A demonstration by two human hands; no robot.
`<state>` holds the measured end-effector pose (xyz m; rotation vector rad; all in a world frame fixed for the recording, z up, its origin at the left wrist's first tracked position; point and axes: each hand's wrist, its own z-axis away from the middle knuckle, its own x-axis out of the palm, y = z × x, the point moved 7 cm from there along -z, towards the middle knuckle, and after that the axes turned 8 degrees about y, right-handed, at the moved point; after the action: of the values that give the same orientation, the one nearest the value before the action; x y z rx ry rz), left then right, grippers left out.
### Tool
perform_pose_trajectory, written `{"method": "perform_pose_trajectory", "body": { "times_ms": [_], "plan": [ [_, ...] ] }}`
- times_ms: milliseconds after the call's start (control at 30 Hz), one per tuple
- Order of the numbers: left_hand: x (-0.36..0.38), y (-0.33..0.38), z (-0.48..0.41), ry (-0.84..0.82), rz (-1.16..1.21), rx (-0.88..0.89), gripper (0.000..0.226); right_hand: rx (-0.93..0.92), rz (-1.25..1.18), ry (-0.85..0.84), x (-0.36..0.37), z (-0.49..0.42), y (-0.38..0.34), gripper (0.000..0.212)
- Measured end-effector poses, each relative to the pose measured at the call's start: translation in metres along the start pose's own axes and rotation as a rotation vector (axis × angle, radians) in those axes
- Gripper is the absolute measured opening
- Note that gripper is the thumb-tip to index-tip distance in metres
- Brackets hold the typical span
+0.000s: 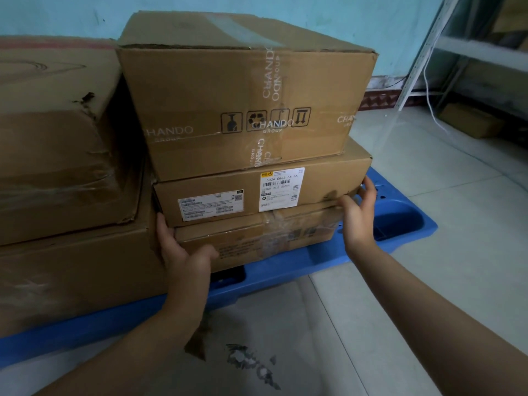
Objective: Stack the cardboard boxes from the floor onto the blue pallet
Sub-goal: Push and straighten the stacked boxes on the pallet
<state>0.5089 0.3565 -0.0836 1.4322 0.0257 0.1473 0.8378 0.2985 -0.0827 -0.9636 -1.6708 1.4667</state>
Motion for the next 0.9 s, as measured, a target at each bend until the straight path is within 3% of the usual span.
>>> {"method": "perform_pose_trajectory", "body": {
  "times_ms": [133,400,633,900],
  "plan": [
    [0.004,0.005,-0.005,0.074,0.097,-0.071,0.113,-0.005,0.008,-0.021,-0.001,-0.001,-0.004,0.059],
    [0.005,0.023,0.003,0.068,0.139,-0.073,0.1,0.014,0.028,0.01,-0.006,-0.009,-0.006,0.049],
    [0.006,0.021,0.032,0.089,0.141,-0.065,0.096,0.005,0.06,0.037,-0.016,0.009,-0.009,0.067],
    [-0.004,0.022,0.036,0.1,0.109,-0.056,0.094,0.007,0.036,-0.006,-0.011,0.024,-0.019,0.071]
  ]
}}
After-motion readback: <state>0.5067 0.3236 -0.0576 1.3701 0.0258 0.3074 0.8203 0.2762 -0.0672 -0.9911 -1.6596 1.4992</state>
